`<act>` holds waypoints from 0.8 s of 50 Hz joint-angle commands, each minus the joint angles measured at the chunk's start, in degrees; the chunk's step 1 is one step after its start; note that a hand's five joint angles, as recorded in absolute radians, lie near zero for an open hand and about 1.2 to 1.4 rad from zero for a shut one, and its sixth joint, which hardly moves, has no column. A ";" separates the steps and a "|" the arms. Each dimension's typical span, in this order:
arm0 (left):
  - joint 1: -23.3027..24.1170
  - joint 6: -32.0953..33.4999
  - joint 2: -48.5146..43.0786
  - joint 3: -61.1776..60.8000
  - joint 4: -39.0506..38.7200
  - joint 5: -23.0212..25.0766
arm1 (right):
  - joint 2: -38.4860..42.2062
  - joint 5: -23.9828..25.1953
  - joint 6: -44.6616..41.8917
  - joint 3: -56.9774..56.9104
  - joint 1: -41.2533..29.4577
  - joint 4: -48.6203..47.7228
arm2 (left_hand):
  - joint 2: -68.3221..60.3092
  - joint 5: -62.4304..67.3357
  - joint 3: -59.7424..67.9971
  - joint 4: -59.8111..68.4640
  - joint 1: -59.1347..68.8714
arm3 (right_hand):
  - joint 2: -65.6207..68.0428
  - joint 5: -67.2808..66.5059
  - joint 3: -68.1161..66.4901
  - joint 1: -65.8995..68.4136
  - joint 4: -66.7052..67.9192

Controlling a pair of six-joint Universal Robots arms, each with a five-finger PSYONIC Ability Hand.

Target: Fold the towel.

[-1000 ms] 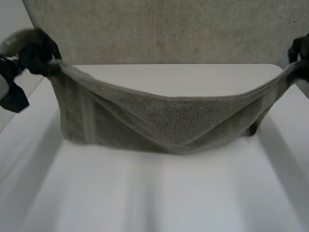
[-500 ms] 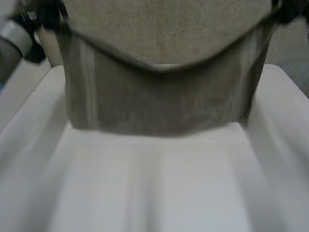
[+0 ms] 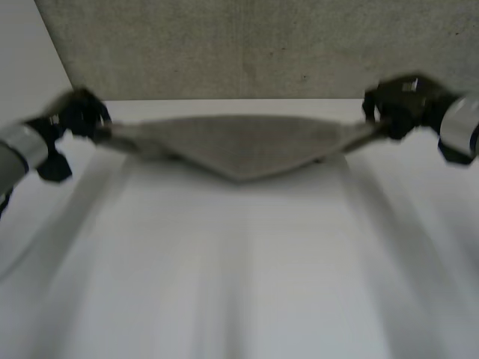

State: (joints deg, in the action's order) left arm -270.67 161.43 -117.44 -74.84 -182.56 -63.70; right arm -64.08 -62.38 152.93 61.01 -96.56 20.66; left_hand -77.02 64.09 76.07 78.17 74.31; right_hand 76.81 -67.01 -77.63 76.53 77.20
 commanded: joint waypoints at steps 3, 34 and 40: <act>-6.61 8.10 5.81 -19.18 -2.54 5.68 | -7.73 4.54 -2.72 20.99 6.30 -6.68 | -2.98 5.91 3.93 1.83 5.69 | 3.19 -2.99 -2.37 3.47 2.80; -15.24 2.75 38.17 -38.10 0.36 20.64 | -32.16 27.39 -5.26 34.08 38.29 7.73 | -2.98 5.91 3.93 1.83 5.69 | 3.19 -2.99 -2.37 3.47 2.80; -15.41 2.84 36.85 -36.43 -0.52 20.55 | -30.94 26.87 -9.31 35.75 37.33 7.12 | -2.98 5.91 3.93 1.83 5.69 | 3.19 -2.99 -2.37 3.47 2.80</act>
State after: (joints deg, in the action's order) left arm -285.91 164.09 -79.47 -112.65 -182.47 -42.97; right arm -96.20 -34.95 147.31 95.21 -58.29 28.30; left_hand -77.03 64.09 76.07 78.17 74.32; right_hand 77.06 -67.01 -77.73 76.53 77.23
